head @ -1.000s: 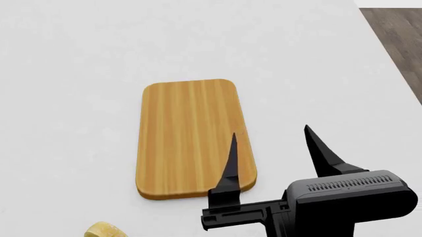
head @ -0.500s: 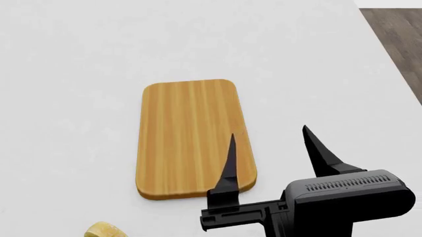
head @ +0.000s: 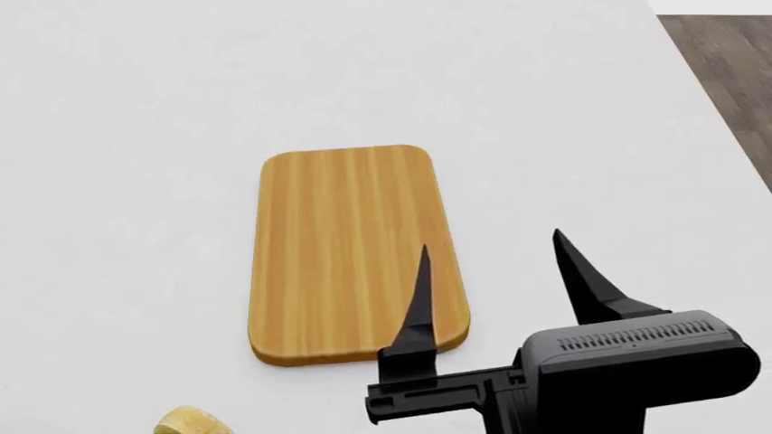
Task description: Place the bread and cheese on the cutting board.
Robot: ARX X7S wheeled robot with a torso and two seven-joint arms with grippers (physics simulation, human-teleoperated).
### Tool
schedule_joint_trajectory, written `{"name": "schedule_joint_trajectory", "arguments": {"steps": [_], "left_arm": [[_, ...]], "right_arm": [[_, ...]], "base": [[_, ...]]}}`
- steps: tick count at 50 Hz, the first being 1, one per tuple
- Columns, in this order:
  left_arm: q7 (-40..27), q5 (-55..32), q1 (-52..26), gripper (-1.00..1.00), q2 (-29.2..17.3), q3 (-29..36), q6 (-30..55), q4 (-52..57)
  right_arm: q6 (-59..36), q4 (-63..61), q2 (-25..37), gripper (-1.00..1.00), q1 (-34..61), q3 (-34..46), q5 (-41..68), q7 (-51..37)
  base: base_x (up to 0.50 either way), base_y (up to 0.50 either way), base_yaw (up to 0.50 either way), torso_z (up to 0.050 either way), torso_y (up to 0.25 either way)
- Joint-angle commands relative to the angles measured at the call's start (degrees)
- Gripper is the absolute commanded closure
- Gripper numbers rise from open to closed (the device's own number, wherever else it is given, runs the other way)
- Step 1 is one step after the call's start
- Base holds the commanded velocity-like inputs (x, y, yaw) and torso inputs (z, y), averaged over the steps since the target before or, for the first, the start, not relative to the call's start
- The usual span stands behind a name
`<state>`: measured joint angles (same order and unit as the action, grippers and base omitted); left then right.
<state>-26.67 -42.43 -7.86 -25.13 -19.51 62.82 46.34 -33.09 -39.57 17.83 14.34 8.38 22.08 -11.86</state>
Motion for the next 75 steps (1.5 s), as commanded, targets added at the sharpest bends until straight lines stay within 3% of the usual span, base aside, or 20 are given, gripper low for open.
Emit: {"name": "schedule_joint_trajectory", "arguments": {"steps": [1,16,21,27,42,57,75], "left_arm": [[-6.60,-8.28,-16.95,1.00,-0.92,1.02,9.67,-0.59],[-7.62,-8.93,-35.86,1.00,2.16,10.44,14.23,-13.69],[-4.10,-10.46,-42.25,1.00,3.76,11.89,13.72,-20.56],[-0.36,-6.19,-47.22,1.00,5.35,19.07,9.14,-28.65],[9.01,3.63,-53.50,1.00,11.45,31.10,-5.01,-52.40],[14.96,10.31,-57.81,1.00,18.55,36.55,-19.04,-75.08],[18.48,12.78,-59.30,1.00,23.22,41.03,-27.06,-89.34]], "right_arm": [[0.07,-0.17,0.31,-1.00,0.00,-0.07,0.40,-0.19],[0.68,0.45,0.65,-1.00,0.02,-0.26,0.97,-0.17],[0.93,0.66,0.74,-1.00,-0.01,-0.36,1.11,-0.20],[1.01,0.02,1.17,-1.00,-0.45,-1.19,1.64,-0.44],[1.58,-0.61,1.74,-1.00,-1.25,-2.66,2.56,-0.90],[2.00,-1.37,2.23,-1.00,-1.75,-3.83,3.48,-1.31],[2.93,-0.97,2.58,-1.00,-2.11,-4.48,4.40,-1.13]], "base": [[0.00,0.00,0.00,0.000,0.000],[0.00,0.00,0.00,0.000,0.000],[0.00,0.00,0.00,0.000,0.000],[0.00,0.00,0.00,0.000,0.000],[0.00,0.00,0.00,0.000,0.000],[0.00,0.00,0.00,0.000,0.000],[0.00,0.00,0.00,0.000,0.000]]}}
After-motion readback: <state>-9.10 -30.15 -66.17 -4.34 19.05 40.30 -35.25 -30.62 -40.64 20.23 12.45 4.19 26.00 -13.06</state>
